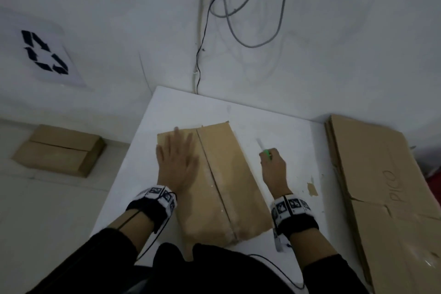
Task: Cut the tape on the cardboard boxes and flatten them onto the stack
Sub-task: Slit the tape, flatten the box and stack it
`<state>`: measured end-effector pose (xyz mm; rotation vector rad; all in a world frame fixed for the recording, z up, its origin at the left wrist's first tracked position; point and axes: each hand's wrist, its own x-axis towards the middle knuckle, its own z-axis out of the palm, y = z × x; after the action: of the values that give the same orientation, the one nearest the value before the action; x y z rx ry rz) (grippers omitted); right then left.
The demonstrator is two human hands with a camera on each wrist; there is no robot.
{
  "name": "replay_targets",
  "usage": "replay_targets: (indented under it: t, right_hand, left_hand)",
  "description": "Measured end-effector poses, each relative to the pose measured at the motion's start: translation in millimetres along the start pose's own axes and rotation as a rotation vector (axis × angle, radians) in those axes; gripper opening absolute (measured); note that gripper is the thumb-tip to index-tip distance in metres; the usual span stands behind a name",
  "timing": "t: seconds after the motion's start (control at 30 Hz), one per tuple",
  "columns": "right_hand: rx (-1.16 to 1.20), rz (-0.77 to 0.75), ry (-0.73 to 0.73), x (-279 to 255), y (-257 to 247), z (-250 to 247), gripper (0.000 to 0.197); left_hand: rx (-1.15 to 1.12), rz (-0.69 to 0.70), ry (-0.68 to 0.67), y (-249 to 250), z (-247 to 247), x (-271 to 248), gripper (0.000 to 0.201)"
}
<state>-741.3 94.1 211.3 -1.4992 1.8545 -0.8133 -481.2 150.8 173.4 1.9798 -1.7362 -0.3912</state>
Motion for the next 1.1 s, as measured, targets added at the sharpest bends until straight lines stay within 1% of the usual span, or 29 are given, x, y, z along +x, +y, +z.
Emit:
replay_targets:
  t: [0.07, 0.1, 0.17, 0.23, 0.3, 0.37, 0.47, 0.63, 0.7, 0.8, 0.93, 1.1]
  right_hand:
    - [-0.038, -0.072, -0.109, -2, -27, 23, 0.033]
    - [-0.048, -0.104, -0.162, -3, -38, 36, 0.032]
    - [-0.09, -0.173, -0.254, -5, -59, 63, 0.029]
    - [-0.189, -0.228, -0.317, -7, -78, 85, 0.036]
    - [-0.27, -0.257, -0.325, -8, -94, 102, 0.045]
    - [-0.298, -0.259, -0.307, -7, -104, 113, 0.046]
    - [-0.329, -0.269, -0.287, -5, -107, 121, 0.039]
    - [-0.37, -0.3, -0.303, -8, -102, 118, 0.016]
    - [-0.371, -0.315, -0.312, -7, -104, 119, 0.015]
    - [-0.389, -0.362, -0.326, -3, -108, 120, 0.02]
    - [-0.439, -0.317, -0.348, -2, -113, 118, 0.027]
    - [-0.622, -0.267, -0.418, -9, -111, 112, 0.021]
  left_hand:
    - [0.101, 0.046, -0.058, -10, 7, 1, 0.067]
    - [0.133, 0.048, -0.069, -13, 7, 0, 0.069]
    - [0.15, 0.048, -0.057, -16, 7, 0, 0.068]
    - [0.161, 0.056, -0.057, -17, 7, 1, 0.067]
    - [0.159, 0.051, -0.045, -16, 5, 1, 0.065]
    - [0.149, 0.045, -0.04, -14, 5, 2, 0.063]
    - [0.136, 0.043, -0.029, -14, 7, 3, 0.062]
    - [0.11, 0.055, -0.01, -15, 10, 3, 0.059]
    - [0.107, 0.058, -0.003, -15, 10, 4, 0.059]
    - [0.099, 0.058, 0.004, -15, 11, 4, 0.06]
    - [0.101, 0.05, 0.011, -14, 11, 4, 0.059]
    - [0.118, 0.039, 0.008, -13, 11, 4, 0.058]
